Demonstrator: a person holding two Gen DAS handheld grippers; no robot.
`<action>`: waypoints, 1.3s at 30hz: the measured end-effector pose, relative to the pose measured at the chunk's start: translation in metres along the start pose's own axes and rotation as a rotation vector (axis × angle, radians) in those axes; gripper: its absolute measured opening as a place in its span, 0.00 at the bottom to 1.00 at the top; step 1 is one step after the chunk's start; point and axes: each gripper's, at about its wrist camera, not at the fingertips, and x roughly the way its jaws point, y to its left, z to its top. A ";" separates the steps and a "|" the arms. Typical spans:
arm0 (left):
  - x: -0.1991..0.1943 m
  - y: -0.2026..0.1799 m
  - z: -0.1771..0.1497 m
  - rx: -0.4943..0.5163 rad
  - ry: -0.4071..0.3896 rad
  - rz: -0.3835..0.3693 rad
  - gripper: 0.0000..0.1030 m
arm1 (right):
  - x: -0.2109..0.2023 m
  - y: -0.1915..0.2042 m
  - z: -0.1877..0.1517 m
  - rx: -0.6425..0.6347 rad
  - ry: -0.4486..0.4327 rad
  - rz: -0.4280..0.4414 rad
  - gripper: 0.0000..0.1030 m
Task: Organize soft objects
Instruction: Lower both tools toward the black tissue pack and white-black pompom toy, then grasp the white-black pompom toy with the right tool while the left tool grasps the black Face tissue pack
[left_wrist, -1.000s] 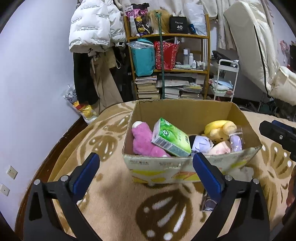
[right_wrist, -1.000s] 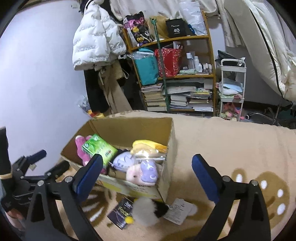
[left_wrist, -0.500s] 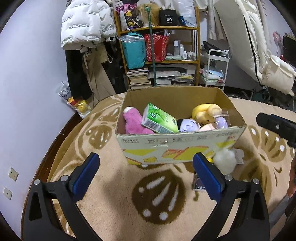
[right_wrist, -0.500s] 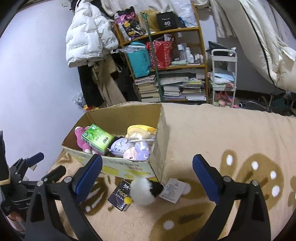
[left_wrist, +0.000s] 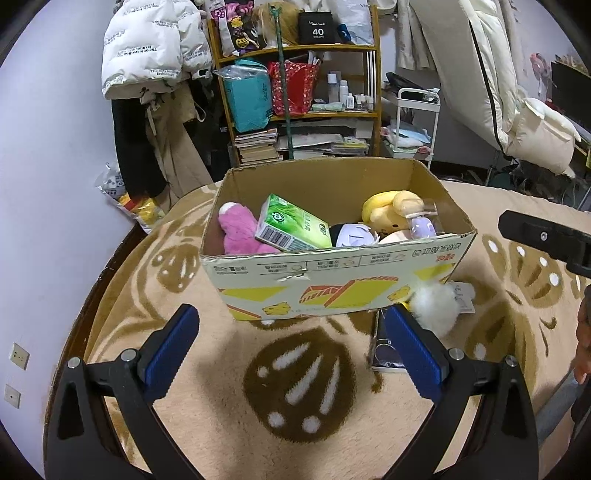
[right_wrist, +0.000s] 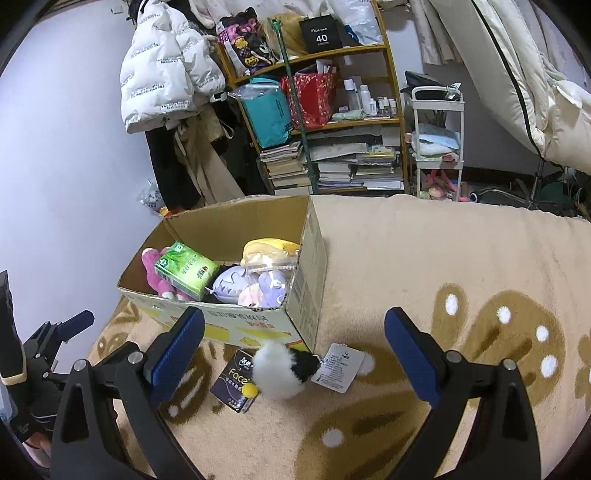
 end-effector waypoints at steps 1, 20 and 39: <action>0.002 0.000 0.000 -0.004 0.001 -0.008 0.97 | 0.001 0.000 0.000 -0.001 0.005 -0.001 0.99; 0.051 -0.026 -0.006 0.065 0.101 -0.080 0.97 | 0.054 0.001 -0.012 -0.024 0.205 -0.006 0.99; 0.088 -0.054 -0.025 0.138 0.161 -0.151 0.97 | 0.096 -0.003 -0.024 -0.040 0.352 -0.030 0.99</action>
